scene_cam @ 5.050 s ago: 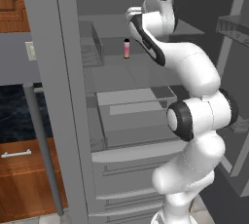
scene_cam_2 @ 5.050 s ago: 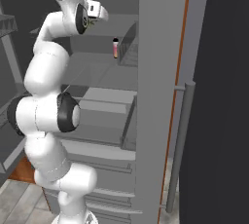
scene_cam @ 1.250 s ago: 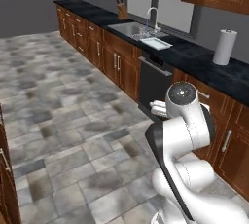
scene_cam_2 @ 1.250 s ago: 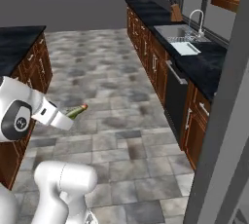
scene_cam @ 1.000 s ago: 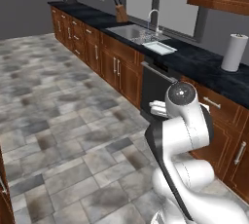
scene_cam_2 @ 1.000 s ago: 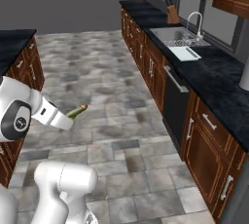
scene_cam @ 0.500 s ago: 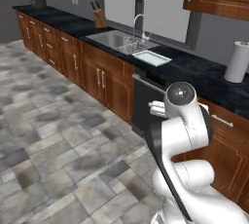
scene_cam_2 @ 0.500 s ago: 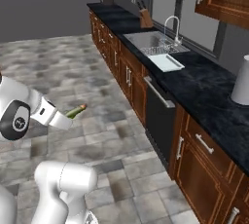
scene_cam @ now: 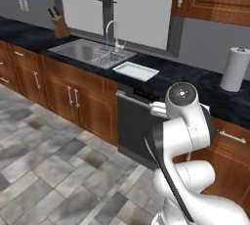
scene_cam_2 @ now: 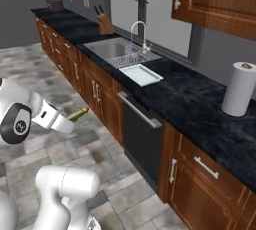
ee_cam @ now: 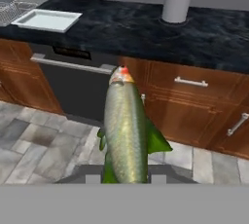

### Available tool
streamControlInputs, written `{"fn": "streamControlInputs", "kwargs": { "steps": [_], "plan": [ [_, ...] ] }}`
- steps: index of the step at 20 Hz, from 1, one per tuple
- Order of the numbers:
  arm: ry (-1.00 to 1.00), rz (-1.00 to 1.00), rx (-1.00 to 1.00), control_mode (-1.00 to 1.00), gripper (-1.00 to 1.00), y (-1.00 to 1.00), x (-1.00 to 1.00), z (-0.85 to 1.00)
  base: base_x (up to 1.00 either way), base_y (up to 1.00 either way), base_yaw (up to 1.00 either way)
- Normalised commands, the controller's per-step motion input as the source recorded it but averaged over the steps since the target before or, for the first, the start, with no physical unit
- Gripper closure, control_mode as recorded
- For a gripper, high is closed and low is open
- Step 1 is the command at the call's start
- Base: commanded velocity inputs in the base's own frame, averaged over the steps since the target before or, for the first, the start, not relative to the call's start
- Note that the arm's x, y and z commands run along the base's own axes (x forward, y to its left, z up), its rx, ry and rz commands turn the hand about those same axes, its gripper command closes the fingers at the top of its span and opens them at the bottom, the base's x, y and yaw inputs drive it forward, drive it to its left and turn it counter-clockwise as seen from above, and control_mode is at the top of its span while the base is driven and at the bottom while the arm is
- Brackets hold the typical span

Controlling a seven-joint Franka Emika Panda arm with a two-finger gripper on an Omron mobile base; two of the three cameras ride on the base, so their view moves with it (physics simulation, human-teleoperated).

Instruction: Take the fish out of the fridge, briefly rinse it in the sink, and place it on the tray next to the sink.

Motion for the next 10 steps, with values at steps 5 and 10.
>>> {"fn": "streamControlInputs", "kwargs": {
  "steps": [5,10],
  "plan": [
    [0.00,0.00,0.00,1.00,1.00,0.00,0.00,0.00,0.65,1.00,-0.46],
    [0.00,0.00,0.00,1.00,1.00,0.00,0.00,0.00,0.56,1.00,-0.47]
  ]
}}
